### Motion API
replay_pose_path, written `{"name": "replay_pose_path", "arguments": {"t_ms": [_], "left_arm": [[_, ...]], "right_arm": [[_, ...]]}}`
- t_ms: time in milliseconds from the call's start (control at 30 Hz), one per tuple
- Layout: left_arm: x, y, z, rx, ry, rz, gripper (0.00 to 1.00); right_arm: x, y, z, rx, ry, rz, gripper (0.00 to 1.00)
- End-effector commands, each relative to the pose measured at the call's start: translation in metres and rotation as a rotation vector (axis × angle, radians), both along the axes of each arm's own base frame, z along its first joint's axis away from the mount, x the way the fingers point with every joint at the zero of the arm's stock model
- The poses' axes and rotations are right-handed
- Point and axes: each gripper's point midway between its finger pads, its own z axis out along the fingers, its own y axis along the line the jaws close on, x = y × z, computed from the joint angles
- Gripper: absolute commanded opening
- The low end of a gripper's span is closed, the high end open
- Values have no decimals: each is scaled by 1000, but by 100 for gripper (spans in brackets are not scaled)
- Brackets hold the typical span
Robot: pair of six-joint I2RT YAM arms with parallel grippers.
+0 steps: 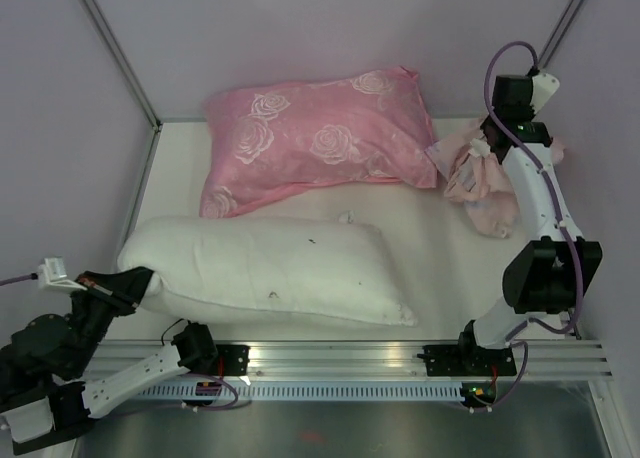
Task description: Remove the pillowcase from the pillow
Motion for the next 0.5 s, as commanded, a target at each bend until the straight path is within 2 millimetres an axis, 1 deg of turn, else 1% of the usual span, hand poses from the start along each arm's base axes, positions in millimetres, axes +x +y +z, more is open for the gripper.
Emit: {"name": "replay_pose_path", "arguments": {"t_ms": [0,33,67,100,133,167,200,233,267,300,333,367,400,433,467], "left_arm": [[9,-48,-7,-57,-17,-99,2],[12,-58,-8,-60,-16,-113,2],[15,-66,-13,-50,1,-123,2],[16,-75,-21,-34,15,-145,2],[20,-86,-26,2,44,-153,2],[21,-90,-28,12,53,-159,2],[22,-94,-32,21,62,-164,2],[22,-95,-34,25,67,-165,2],[23,-95,-34,24,66,-162,2],[23,-95,-36,23,65,-162,2],[23,-95,-36,16,61,-161,2],[22,-95,-35,2,53,-164,2],[22,-96,-35,-1,52,-169,2],[22,-96,-35,-4,52,-172,2],[22,-97,-37,2,57,-173,2]], "right_arm": [[56,14,40,-34,-88,138,0],[76,19,26,-22,-75,169,0],[94,25,48,-17,-138,211,1],[106,30,47,-17,-129,242,0],[126,32,10,8,-51,258,6],[128,32,27,15,-35,254,29],[137,32,-8,45,50,235,75],[133,28,-9,48,80,210,86],[123,29,-12,56,125,201,98],[118,32,-19,51,150,198,98],[104,35,5,33,114,212,98],[94,40,-20,30,151,228,98],[72,48,22,11,62,247,98],[59,59,30,2,40,276,98],[45,78,13,27,56,343,98]]}}
